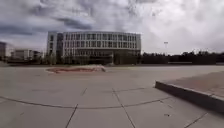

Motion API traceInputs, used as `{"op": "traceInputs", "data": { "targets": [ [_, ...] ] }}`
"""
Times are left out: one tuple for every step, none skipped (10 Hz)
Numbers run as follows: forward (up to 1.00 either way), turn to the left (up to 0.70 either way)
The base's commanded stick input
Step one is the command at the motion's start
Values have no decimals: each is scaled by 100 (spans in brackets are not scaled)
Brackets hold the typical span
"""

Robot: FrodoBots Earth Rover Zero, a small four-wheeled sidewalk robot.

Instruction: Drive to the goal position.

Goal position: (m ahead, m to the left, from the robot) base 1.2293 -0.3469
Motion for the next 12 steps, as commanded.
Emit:
{"op": "traceInputs", "data": {
  "targets": [
    [100,0],
    [100,0],
    [100,0],
    [100,0],
    [100,0],
    [100,0],
    [100,0],
    [100,0],
    [83,0],
    [30,0],
    [0,0],
    [0,0]
  ]
}}
